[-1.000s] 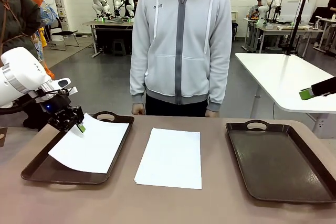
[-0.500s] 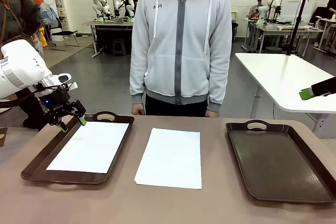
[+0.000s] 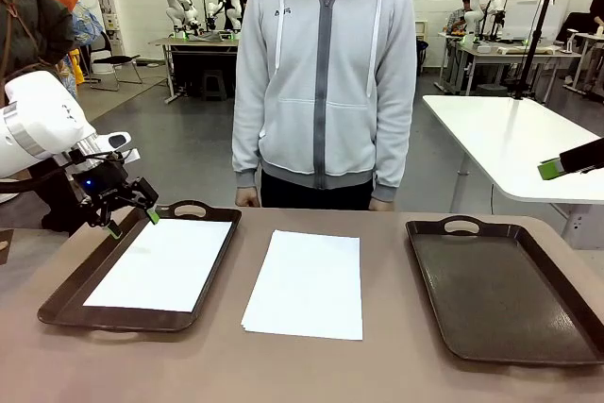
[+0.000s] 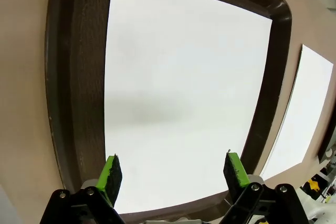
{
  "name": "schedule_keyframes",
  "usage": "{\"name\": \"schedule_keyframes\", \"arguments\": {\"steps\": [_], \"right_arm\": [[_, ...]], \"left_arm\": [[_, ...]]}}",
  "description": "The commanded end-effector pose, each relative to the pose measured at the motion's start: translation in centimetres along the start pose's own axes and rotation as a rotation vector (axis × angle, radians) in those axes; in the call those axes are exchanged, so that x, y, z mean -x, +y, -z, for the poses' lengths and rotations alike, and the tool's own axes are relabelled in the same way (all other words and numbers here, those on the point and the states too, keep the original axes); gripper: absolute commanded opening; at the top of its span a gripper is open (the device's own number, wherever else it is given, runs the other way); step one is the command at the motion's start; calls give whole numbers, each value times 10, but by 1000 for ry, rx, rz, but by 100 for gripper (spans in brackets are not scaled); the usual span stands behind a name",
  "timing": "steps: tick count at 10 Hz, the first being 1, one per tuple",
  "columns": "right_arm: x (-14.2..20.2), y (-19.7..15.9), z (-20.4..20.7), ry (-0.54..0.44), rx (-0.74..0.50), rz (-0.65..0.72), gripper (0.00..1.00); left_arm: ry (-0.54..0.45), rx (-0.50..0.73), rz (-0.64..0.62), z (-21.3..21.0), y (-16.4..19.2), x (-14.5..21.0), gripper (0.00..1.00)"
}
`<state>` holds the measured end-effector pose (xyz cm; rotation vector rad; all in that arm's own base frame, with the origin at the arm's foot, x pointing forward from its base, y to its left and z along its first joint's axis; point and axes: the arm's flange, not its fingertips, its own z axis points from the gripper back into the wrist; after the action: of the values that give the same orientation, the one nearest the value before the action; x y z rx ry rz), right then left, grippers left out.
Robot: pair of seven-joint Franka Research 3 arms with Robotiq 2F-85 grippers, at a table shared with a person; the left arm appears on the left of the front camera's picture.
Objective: Sort the A4 documents.
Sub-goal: Place the A4 Paper in the designated Handle tray.
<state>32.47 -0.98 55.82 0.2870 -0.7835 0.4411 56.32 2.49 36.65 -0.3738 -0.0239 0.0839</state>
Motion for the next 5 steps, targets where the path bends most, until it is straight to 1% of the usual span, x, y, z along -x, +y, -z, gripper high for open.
{"name": "schedule_keyframes", "arguments": {"steps": [1, 5], "right_arm": [[1, -1, 1, -4, -13, 3, 100], [1, -1, 1, -4, -13, 3, 100]], "left_arm": [[-4, -3, 47, -1, 1, 0, 100], [-4, -3, 47, -1, 1, 0, 100]]}}
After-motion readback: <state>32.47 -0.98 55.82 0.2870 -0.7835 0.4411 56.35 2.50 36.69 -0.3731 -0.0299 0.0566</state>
